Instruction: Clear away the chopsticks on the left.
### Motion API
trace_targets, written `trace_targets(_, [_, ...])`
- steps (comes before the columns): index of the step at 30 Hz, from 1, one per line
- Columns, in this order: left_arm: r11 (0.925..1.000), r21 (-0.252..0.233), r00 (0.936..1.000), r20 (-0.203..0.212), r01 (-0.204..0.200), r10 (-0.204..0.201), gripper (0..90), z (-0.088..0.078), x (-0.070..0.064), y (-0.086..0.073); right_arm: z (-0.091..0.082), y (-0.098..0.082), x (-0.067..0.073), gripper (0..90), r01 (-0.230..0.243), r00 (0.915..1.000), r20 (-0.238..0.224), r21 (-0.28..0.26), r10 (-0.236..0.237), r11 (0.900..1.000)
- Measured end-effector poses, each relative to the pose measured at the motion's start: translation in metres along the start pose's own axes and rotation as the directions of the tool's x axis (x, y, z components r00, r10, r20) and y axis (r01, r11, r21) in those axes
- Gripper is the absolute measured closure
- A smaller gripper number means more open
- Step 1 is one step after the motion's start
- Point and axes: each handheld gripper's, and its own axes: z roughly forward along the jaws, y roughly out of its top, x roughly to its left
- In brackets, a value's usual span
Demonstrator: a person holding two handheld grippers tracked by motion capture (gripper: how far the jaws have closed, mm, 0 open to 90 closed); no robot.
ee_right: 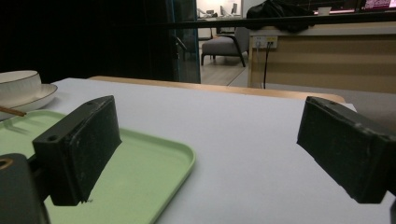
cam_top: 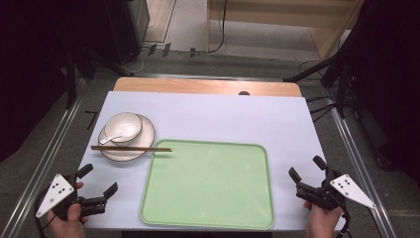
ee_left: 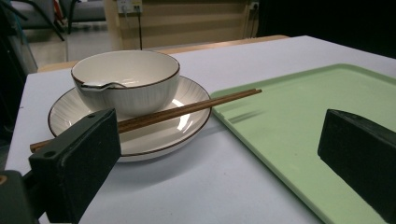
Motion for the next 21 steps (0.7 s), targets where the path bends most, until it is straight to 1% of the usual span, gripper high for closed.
trace_targets(1, [1.0000,0.001,0.9998,-0.019,0.001,-0.001,2.7,0.004,-0.003,0.002,0.003,0.000,0.003,5.9,0.004,1.0000,-0.006,0.006,-0.004,1.000])
trace_targets(2, [1.0000,0.007,0.9992,-0.039,0.006,-0.006,7.4,0.005,-0.004,0.003,0.005,-0.001,0.004,5.9,0.004,0.9999,-0.010,0.017,-0.004,1.000])
trace_targets(3, [0.9996,0.011,0.9976,-0.065,0.024,-0.023,14.0,0.008,-0.006,0.004,0.007,-0.002,0.005,5.9,0.003,0.9999,-0.013,0.023,-0.003,1.000])
trace_targets(4, [0.9996,0.011,0.9976,-0.065,0.024,-0.023,21.7,0.008,-0.006,0.004,0.007,-0.002,0.005,5.9,0.003,0.9999,-0.013,0.023,-0.003,1.000])
trace_targets(5, [0.9986,0.014,0.9964,-0.067,0.052,-0.051,21.7,0.009,-0.007,0.005,0.010,-0.003,0.006,5.9,0.005,0.9999,-0.015,0.033,-0.005,0.999])
trace_targets(6, [0.9972,0.022,0.9958,-0.060,0.071,-0.070,43.7,0.009,-0.007,0.005,0.012,-0.004,0.008,6.0,0.008,0.9998,-0.018,0.043,-0.007,0.999])
trace_targets(7, [0.9959,0.030,0.9949,-0.055,0.086,-0.084,58.3,0.009,-0.007,0.005,0.013,-0.004,0.010,6.0,0.012,0.9997,-0.020,0.048,-0.011,0.999])
trace_targets(8, [0.9943,0.038,0.9941,-0.045,0.100,-0.098,68.5,0.009,-0.007,0.006,0.013,-0.004,0.011,6.0,0.014,0.9997,-0.022,0.049,-0.013,0.999])
trace_targets(9, [0.9935,0.048,0.9943,-0.029,0.104,-0.102,79.1,0.008,-0.008,0.008,0.010,-0.003,0.014,6.0,0.017,0.9994,-0.030,0.033,-0.016,0.999])
trace_targets(10, [0.9935,0.048,0.9943,-0.029,0.104,-0.102,83.0,0.008,-0.008,0.008,0.010,-0.003,0.014,6.0,0.017,0.9994,-0.030,0.033,-0.016,0.999])
trace_targets(11, [0.9938,0.058,0.9953,-0.022,0.095,-0.094,83.0,0.010,-0.009,0.010,0.009,-0.003,0.014,6.0,0.022,0.9993,-0.031,0.026,-0.021,0.999])
trace_targets(12, [0.9944,0.064,0.9964,-0.019,0.084,-0.083,88.3,0.011,-0.010,0.012,0.007,-0.002,0.015,6.0,0.025,0.9995,-0.020,0.014,-0.024,1.000])
trace_targets(13, [0.9939,0.085,0.9973,-0.029,0.070,-0.068,90.0,0.014,-0.011,0.014,0.007,-0.002,0.015,6.0,0.020,0.9998,-0.008,0.016,-0.020,1.000])
trace_targets(14, [0.9932,0.103,0.9984,-0.025,0.054,-0.052,90.0,0.018,-0.011,0.016,0.007,-0.002,0.015,6.0,0.020,0.9998,-0.008,0.016,-0.020,1.000])
trace_targets(15, [0.9880,0.133,0.9969,-0.002,0.078,-0.079,90.0,0.027,-0.010,0.020,0.007,-0.003,0.013,6.0,0.011,0.9999,0.000,0.021,-0.011,1.000])
trace_targets(16, [0.9840,0.149,0.9948,0.013,0.098,-0.101,90.0,0.031,-0.008,0.022,0.007,-0.003,0.012,6.0,0.009,1.0000,-0.001,0.024,-0.009,1.000])
trace_targets(17, [0.9840,0.149,0.9948,0.013,0.098,-0.101,90.0,0.031,-0.008,0.022,0.007,-0.003,0.012,6.0,0.013,0.9999,-0.001,0.025,-0.013,1.000])
trace_targets(18, [0.9785,0.175,0.9932,0.022,0.108,-0.114,90.0,0.042,-0.006,0.022,0.006,-0.003,0.012,6.0,0.018,0.9998,0.004,0.029,-0.018,0.999])
trace_targets(19, [0.9751,0.192,0.9929,0.020,0.111,-0.117,90.0,0.048,-0.005,0.023,0.006,-0.004,0.012,6.0,0.023,0.9997,0.009,0.031,-0.023,0.999])
trace_targets(20, [0.9751,0.192,0.9929,0.020,0.111,-0.117,90.0,0.048,-0.005,0.023,0.006,-0.004,0.012,6.0,0.023,0.9997,0.009,0.031,-0.023,0.999])
trace_targets(21, [0.9691,0.219,0.9924,0.020,0.114,-0.122,90.0,0.058,-0.004,0.023,0.005,-0.005,0.011,6.0,0.019,0.9997,0.012,0.037,-0.020,0.999])
